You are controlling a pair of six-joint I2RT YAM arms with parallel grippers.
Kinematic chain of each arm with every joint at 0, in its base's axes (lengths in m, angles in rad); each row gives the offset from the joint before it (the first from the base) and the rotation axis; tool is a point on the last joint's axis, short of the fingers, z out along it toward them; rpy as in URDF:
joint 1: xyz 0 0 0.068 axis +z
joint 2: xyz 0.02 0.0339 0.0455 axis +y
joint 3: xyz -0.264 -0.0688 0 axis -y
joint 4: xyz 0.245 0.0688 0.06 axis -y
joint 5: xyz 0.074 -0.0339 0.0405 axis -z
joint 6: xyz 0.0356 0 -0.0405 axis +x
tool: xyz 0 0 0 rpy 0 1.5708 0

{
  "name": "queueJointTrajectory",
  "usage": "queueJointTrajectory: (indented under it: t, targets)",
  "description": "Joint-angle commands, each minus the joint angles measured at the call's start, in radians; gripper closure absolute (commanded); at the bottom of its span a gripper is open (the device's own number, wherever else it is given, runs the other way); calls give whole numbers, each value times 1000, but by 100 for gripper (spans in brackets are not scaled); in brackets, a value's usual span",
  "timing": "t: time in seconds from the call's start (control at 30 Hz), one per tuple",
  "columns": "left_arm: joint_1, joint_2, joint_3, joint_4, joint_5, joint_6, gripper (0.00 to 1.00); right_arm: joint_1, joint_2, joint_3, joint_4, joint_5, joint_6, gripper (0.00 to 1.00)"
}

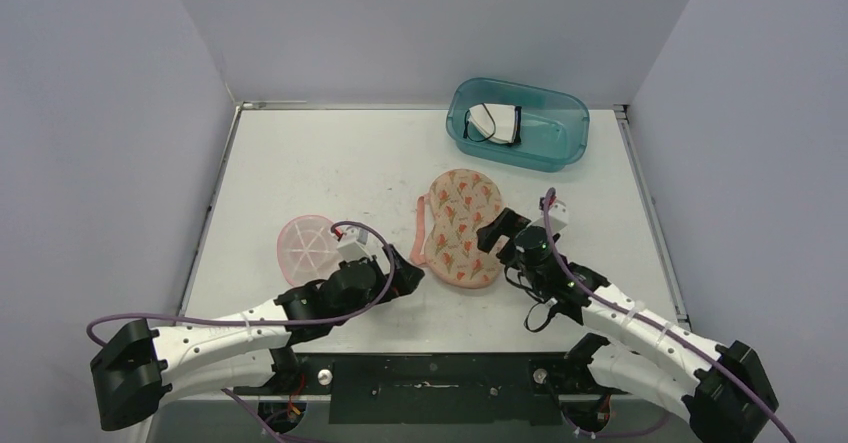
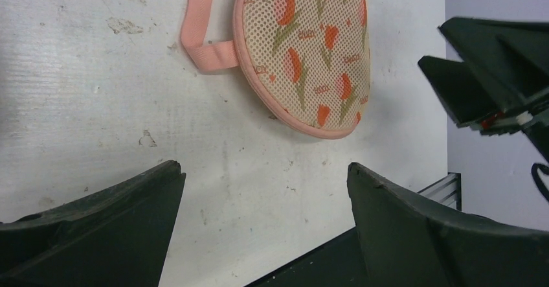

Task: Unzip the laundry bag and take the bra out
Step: Move the laundry bag to the corner of the board.

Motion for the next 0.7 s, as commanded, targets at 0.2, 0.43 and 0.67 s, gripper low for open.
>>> queueJointTrajectory:
  t: [0.2, 0.43, 0.67]
  targets:
    - [-64, 91, 26, 80, -23, -5, 3, -340, 173, -30, 291, -385, -239, 21]
    - [-79, 83, -7, 88, -50, -35, 2, -293, 212, -126, 392, -445, -162, 32]
    - [-79, 120, 13, 73, -69, -35, 2, -167, 181, -275, 532, -394, -5, 42]
